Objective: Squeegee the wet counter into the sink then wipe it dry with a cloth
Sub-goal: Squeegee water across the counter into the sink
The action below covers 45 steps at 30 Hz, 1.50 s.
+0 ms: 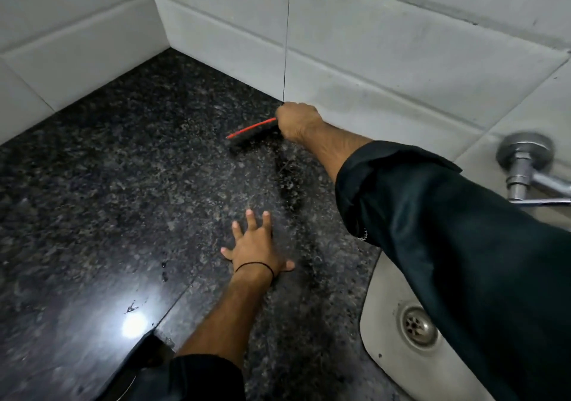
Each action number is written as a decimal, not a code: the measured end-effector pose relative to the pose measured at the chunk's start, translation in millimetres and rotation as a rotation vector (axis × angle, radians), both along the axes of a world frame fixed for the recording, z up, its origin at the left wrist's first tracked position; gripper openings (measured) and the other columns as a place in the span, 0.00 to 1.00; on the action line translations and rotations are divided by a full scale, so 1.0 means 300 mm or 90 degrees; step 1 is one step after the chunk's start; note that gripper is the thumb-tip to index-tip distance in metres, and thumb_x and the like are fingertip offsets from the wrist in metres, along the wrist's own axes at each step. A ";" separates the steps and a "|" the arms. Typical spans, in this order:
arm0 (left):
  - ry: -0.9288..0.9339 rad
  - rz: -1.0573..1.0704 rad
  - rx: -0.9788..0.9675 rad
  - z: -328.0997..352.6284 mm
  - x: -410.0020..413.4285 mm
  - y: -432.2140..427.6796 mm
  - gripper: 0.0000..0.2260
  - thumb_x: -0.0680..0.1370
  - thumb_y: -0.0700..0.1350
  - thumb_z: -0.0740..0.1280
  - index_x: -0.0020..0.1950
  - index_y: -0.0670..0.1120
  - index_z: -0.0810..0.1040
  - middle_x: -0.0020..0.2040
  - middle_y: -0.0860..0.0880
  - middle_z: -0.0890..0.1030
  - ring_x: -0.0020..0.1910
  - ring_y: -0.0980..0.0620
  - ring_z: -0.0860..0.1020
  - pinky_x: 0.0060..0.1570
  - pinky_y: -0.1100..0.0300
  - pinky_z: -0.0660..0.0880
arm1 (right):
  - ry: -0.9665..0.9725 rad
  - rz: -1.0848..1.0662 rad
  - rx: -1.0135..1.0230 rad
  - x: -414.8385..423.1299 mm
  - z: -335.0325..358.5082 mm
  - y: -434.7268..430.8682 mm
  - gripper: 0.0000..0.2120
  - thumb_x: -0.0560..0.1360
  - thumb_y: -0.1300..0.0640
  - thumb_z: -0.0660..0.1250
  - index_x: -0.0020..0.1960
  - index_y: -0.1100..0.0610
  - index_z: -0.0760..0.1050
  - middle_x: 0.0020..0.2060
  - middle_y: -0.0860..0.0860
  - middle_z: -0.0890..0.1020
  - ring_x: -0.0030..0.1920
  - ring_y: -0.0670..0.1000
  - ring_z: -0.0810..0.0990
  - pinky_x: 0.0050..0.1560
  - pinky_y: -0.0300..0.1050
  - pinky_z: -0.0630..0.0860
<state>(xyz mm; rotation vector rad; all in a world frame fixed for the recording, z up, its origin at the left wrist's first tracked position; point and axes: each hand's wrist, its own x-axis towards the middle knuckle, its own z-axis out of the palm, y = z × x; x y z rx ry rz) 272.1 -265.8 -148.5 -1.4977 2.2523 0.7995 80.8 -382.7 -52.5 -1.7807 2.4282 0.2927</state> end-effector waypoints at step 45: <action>0.083 0.271 -0.090 -0.107 1.102 0.095 0.45 0.72 0.72 0.62 0.80 0.58 0.43 0.80 0.55 0.38 0.79 0.44 0.39 0.72 0.33 0.46 | -0.140 0.236 0.000 0.976 0.024 0.253 0.24 0.75 0.62 0.60 0.66 0.45 0.76 0.60 0.53 0.81 0.59 0.59 0.80 0.57 0.54 0.77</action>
